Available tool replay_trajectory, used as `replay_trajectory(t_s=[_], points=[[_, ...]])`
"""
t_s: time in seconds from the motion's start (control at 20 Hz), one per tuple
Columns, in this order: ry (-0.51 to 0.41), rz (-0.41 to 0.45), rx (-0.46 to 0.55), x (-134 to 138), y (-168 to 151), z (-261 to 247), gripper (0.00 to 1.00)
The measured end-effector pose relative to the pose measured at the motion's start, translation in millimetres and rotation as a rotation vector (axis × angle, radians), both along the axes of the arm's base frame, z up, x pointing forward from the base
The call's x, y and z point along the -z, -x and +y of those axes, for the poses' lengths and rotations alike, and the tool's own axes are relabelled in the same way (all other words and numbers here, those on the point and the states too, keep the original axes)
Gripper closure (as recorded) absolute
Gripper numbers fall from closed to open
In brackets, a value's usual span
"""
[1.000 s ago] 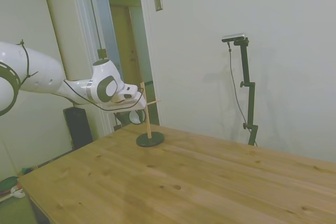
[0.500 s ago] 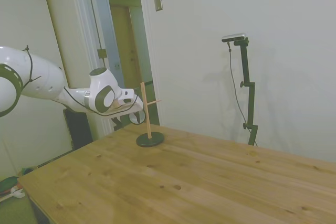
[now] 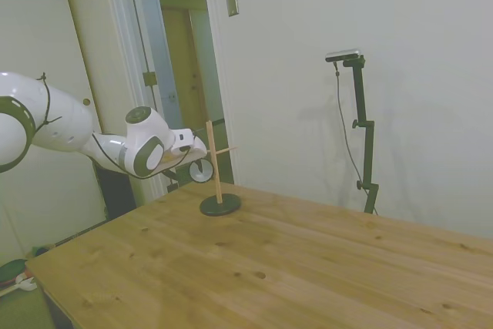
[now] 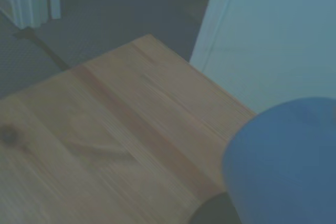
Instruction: Unload the mug
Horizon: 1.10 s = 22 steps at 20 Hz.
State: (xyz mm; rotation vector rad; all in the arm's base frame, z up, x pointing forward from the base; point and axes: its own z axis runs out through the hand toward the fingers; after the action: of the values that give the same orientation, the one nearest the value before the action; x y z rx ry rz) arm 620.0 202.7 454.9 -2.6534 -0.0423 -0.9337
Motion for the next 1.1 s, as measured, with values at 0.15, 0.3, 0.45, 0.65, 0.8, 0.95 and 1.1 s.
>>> replay_trajectory(t_s=[0.15,0.3,0.45,0.65,0.8,0.95,1.1], points=[[-0.005,-0.004,-0.025,3.2,-1.6,-3.5,0.00],[-0.017,-0.052,-0.021,6.5,-9.3,-11.8,0.00],[-0.022,-0.088,-0.018,14.9,-21.6,-15.5,0.00],[-0.021,-0.086,-0.036,25.3,-31.2,-12.5,0.00],[-0.023,-0.090,-0.041,23.9,-32.2,-9.8,0.00],[-0.020,-0.096,-0.046,21.1,-32.8,-8.0,1.00],[-0.014,-0.100,-0.051,19.6,-33.1,-6.7,1.00]])
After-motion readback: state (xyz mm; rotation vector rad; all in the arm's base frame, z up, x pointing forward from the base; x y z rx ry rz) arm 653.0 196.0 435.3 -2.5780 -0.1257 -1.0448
